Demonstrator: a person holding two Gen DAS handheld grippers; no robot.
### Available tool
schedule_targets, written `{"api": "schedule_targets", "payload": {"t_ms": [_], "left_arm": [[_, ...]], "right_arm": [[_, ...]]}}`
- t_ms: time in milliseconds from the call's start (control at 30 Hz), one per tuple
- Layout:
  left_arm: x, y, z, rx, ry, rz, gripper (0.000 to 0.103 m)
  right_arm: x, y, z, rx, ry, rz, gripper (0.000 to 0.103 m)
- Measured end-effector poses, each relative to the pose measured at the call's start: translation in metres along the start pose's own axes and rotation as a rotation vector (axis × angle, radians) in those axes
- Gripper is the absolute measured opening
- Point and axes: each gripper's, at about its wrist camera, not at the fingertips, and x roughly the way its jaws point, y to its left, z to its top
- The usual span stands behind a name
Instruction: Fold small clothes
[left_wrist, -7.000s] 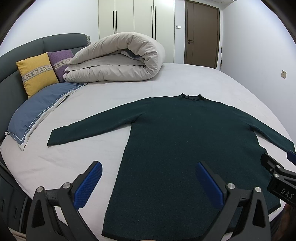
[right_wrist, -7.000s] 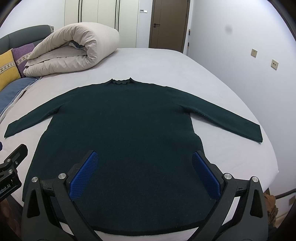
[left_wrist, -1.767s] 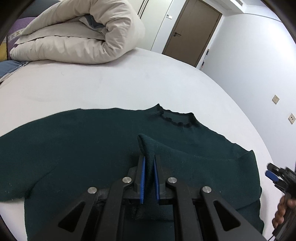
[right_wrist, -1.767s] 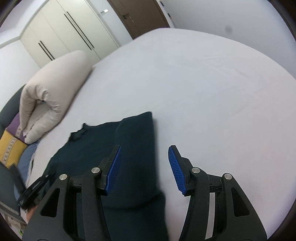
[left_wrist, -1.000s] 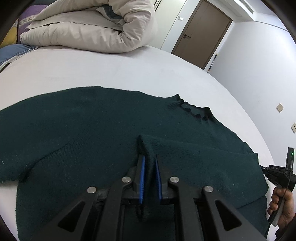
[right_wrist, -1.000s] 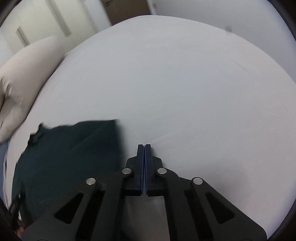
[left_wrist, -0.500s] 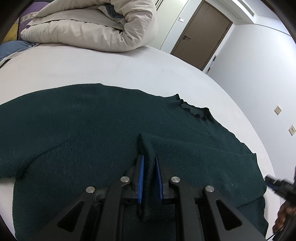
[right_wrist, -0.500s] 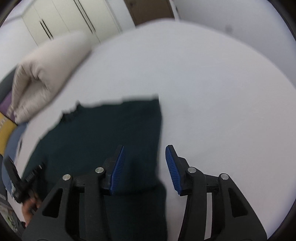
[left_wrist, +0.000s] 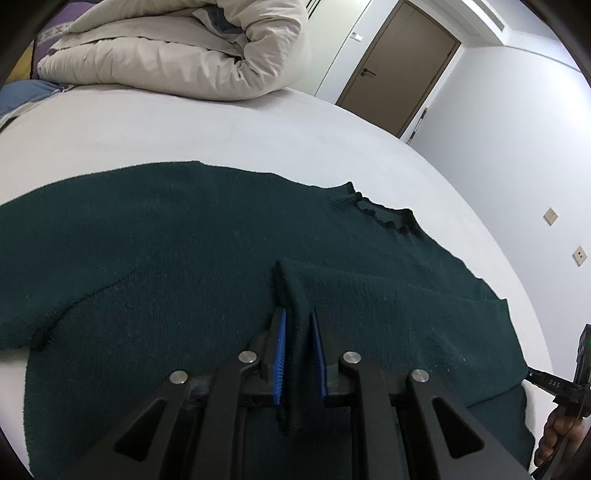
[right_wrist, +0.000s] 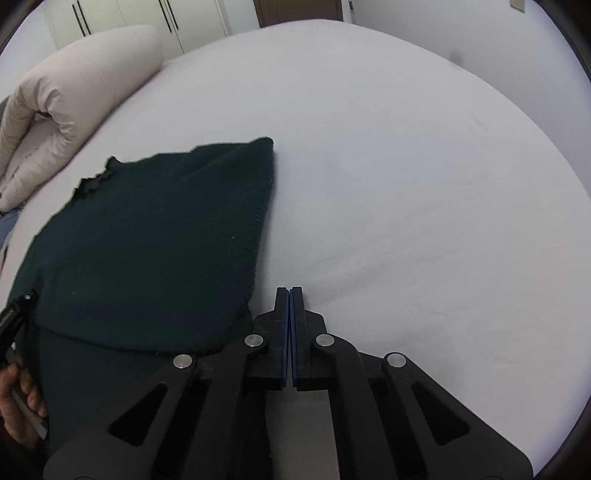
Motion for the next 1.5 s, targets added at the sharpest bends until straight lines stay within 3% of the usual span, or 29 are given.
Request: {"api": "schedule_targets", "payload": {"t_ms": [67, 167, 333, 400, 433, 467, 600, 667, 700, 733, 767, 800, 833, 900, 1000, 1067, 1200, 1300, 1500], "left_arm": [[0.0, 0.002, 0.0, -0.007, -0.002, -0.009, 0.016], [0.0, 0.0, -0.001, 0.003, -0.006, -0.002, 0.016], [0.0, -0.001, -0.003, 0.006, -0.009, 0.0, 0.016], [0.001, -0.001, -0.003, 0.001, -0.009, -0.006, 0.017], [0.001, 0.0, -0.003, -0.002, -0.009, -0.01, 0.017], [0.002, 0.0, -0.003, -0.005, -0.008, -0.013, 0.017], [0.004, 0.008, 0.001, -0.059, 0.008, -0.065, 0.019], [0.002, 0.012, 0.006, -0.089, 0.024, -0.097, 0.025], [-0.002, 0.013, 0.01, -0.104, 0.027, -0.098, 0.035], [-0.006, 0.013, 0.012, -0.106, 0.02, -0.087, 0.052], [-0.014, 0.013, 0.015, -0.108, 0.001, -0.072, 0.061], [-0.026, 0.015, 0.019, -0.109, -0.031, -0.045, 0.077], [-0.036, 0.017, 0.022, -0.107, -0.053, -0.032, 0.083], [-0.064, 0.026, 0.028, -0.09, -0.105, -0.025, 0.085], [-0.11, 0.056, 0.026, -0.096, -0.167, 0.017, 0.085], [-0.137, 0.086, 0.02, -0.16, -0.192, 0.03, 0.084], [-0.199, 0.181, -0.012, -0.463, -0.279, 0.01, 0.083], [-0.231, 0.234, -0.037, -0.638, -0.342, 0.022, 0.083], [-0.245, 0.287, -0.072, -0.891, -0.391, -0.032, 0.079]], "right_arm": [[-0.02, -0.011, 0.005, 0.027, -0.07, -0.002, 0.001], [-0.034, -0.006, 0.024, 0.018, -0.153, 0.11, 0.004], [-0.003, 0.038, 0.04, -0.104, -0.087, 0.176, 0.009], [0.026, 0.026, 0.038, -0.075, 0.023, 0.124, 0.017], [0.041, 0.017, 0.033, -0.037, 0.032, 0.155, 0.017], [0.041, 0.019, 0.033, -0.035, -0.019, 0.182, 0.017], [0.023, 0.019, 0.031, -0.025, -0.048, 0.171, 0.017], [-0.001, 0.021, 0.029, -0.017, -0.087, 0.158, 0.02], [-0.019, 0.024, 0.026, -0.02, -0.136, 0.171, 0.02], [-0.029, 0.027, 0.026, -0.029, -0.167, 0.173, 0.027], [-0.044, 0.029, 0.022, -0.041, -0.2, 0.168, 0.033], [-0.061, 0.035, 0.016, -0.058, -0.247, 0.164, 0.047], [-0.074, 0.039, 0.01, -0.071, -0.279, 0.168, 0.058], [-0.105, 0.05, -0.004, -0.123, -0.33, 0.197, 0.066], [-0.129, 0.071, -0.022, -0.177, -0.331, 0.256, 0.069], [-0.137, 0.085, -0.036, -0.19, -0.307, 0.305, 0.07], [-0.149, 0.118, -0.064, -0.19, -0.223, 0.401, 0.07], [-0.15, 0.147, -0.084, -0.208, -0.182, 0.448, 0.07], [-0.147, 0.197, -0.112, -0.243, -0.132, 0.491, 0.07]]}}
